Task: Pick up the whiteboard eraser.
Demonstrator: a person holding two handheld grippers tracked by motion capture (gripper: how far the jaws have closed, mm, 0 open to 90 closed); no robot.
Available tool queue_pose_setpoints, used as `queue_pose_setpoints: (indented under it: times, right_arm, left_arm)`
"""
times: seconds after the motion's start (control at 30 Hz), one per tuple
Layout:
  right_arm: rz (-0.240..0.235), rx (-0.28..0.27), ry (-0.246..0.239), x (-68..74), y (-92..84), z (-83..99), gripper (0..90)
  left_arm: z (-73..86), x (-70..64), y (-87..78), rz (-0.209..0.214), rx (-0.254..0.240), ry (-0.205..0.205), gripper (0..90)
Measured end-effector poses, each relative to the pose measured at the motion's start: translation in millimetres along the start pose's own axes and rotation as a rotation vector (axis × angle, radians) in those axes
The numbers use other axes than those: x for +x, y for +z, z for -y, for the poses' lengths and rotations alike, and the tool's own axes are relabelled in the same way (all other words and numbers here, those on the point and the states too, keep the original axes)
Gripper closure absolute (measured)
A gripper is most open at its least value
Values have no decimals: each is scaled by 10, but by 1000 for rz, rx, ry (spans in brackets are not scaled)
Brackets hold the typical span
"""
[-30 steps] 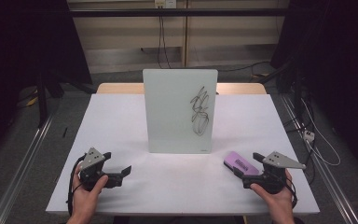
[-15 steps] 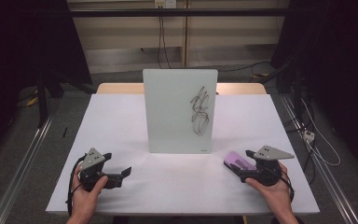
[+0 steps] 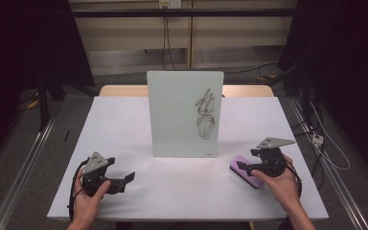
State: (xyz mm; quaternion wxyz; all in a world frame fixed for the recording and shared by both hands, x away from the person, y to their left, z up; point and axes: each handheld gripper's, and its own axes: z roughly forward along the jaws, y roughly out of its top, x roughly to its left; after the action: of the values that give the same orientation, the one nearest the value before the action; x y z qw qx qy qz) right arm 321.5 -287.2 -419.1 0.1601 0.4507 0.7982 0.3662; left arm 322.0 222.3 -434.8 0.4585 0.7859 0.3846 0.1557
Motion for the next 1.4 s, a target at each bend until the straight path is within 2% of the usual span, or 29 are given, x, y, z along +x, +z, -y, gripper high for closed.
queue_pose_setpoints:
  times: [0.13, 0.2, 0.4, 0.47, 0.5, 0.53, 0.6, 0.77, 0.9, 0.97, 1.1, 1.3, 1.4]
  right_arm:
    - [-22, 44, 3, -38, -56, -96, 176]
    - [-23, 50, -1, -51, -59, -114, 159]
    - [-32, 90, -8, -76, -54, -133, 141]
    - [-37, 123, -26, -71, -40, -125, 153]
    - [-31, 158, -49, -58, -32, -124, 145]
    - [-31, 158, -49, -58, -32, -124, 145]
    - [-28, 193, -57, -47, -36, -125, 158]
    - [-35, 192, -76, -43, -22, -89, 253]
    - [-49, 236, -78, -26, 36, -47, 272]
    - [-42, 238, -95, -15, 44, -37, 287]
    - [-36, 255, -102, -5, 50, -30, 300]
    - [-66, 321, -103, 2, 83, -1, 348]
    - [-59, 332, -109, -8, 82, -25, 350]
  left_arm:
    - [5, -3, 2, 3, 6, 1, 51]
    - [4, 2, 5, 2, 7, 2, 51]
    - [8, 1, 14, 2, 11, 0, 51]
    - [7, 2, 15, 2, 14, 2, 51]
    - [7, 1, 16, 1, 13, 1, 52]
    - [6, 2, 17, 4, 15, 2, 52]
    - [7, 1, 21, 9, 18, 5, 55]
    - [7, 1, 21, 6, 17, 5, 55]
    - [10, 17, 24, 4, 21, -9, 55]
    - [13, 20, 23, 3, 22, -12, 55]
    - [10, 13, 22, 3, 26, -5, 55]
    - [13, 11, 31, 5, 29, -8, 55]
    - [10, 14, 28, 2, 27, -7, 55]
